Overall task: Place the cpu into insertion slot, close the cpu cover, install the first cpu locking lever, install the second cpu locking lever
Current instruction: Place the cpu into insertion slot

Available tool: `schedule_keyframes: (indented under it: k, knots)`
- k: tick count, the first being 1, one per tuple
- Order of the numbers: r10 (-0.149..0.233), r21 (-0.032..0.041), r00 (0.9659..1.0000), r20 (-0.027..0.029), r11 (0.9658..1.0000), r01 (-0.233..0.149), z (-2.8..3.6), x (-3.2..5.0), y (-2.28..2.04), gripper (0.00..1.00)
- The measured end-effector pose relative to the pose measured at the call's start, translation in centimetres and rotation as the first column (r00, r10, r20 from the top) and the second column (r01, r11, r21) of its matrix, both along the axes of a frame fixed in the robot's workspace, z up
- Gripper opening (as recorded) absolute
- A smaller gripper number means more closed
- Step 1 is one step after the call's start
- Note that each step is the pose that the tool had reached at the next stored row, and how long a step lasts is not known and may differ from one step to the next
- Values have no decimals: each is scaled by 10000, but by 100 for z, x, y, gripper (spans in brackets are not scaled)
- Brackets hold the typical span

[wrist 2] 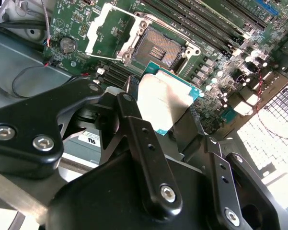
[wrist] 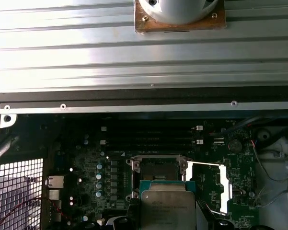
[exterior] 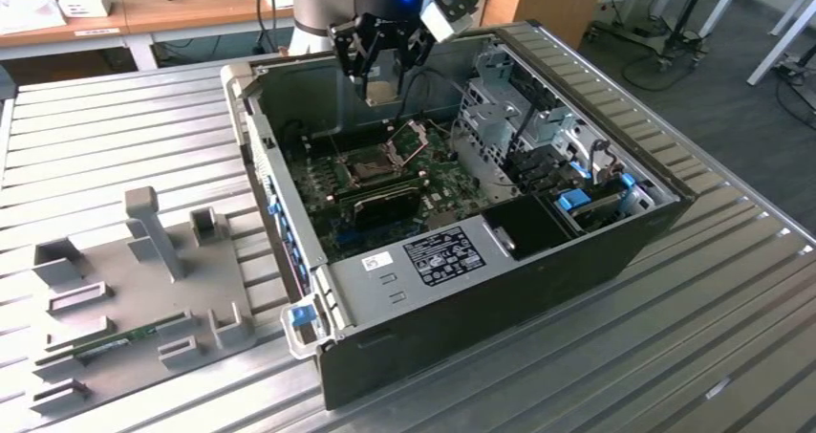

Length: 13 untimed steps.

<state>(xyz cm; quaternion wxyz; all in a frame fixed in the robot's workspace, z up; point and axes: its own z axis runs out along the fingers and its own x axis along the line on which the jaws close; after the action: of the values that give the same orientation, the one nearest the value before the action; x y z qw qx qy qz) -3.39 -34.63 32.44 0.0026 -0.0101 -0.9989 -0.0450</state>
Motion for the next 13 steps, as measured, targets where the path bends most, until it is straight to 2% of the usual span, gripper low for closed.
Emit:
schedule_keyframes:
  k: [13]
  knots:
    - [0,-21,10000,-1,10000,0,-58,0,0,54]
